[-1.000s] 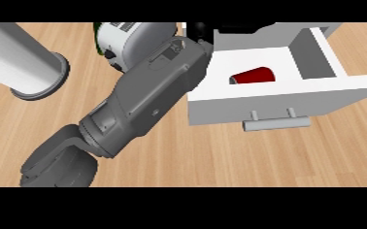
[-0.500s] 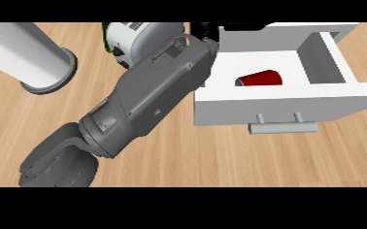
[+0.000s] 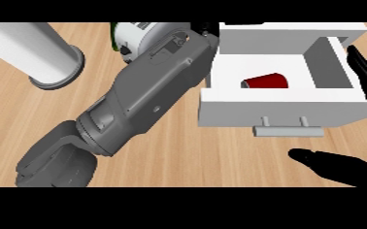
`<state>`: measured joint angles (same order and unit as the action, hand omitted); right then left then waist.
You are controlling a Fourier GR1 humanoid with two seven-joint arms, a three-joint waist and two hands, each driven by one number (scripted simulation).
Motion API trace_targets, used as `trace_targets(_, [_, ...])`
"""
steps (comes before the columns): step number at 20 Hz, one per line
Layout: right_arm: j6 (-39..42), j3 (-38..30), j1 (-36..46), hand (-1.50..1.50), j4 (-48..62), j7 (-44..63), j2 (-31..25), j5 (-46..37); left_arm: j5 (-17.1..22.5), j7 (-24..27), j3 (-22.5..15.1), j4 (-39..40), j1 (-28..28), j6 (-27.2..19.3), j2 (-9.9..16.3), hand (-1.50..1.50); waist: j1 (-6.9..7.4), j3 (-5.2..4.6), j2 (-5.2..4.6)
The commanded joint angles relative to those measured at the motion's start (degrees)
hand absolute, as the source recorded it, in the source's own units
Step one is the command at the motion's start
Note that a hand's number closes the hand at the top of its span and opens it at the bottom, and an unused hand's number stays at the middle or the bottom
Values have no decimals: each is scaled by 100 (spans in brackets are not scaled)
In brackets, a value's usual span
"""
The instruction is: Pick up the can, place it into the drawer and close the drawer
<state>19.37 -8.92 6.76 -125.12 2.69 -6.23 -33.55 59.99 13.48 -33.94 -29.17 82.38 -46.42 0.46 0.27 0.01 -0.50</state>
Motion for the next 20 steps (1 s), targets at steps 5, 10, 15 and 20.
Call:
trace_targets(5, [-711,764,1190,-150,1980,-446,-240,-1547,-220,-259,62,-149,-171,-69,105,-150,95,0,22])
trace_targets(10, [-1206,1077,1591,-150,3172,-742,-310,-2255,-358,-587,-9,-605,-437,20,639,-150,182,-1,41])
trace_targets(15, [-1660,1269,2272,-150,4424,-630,-302,-3011,-551,-718,-52,-940,-609,-98,851,-150,188,-1,38])
trace_targets(20, [-2675,1158,2591,-150,5820,-628,-2,-3416,-607,-1289,-3,-1401,-631,-4,1412,-150,240,2,48])
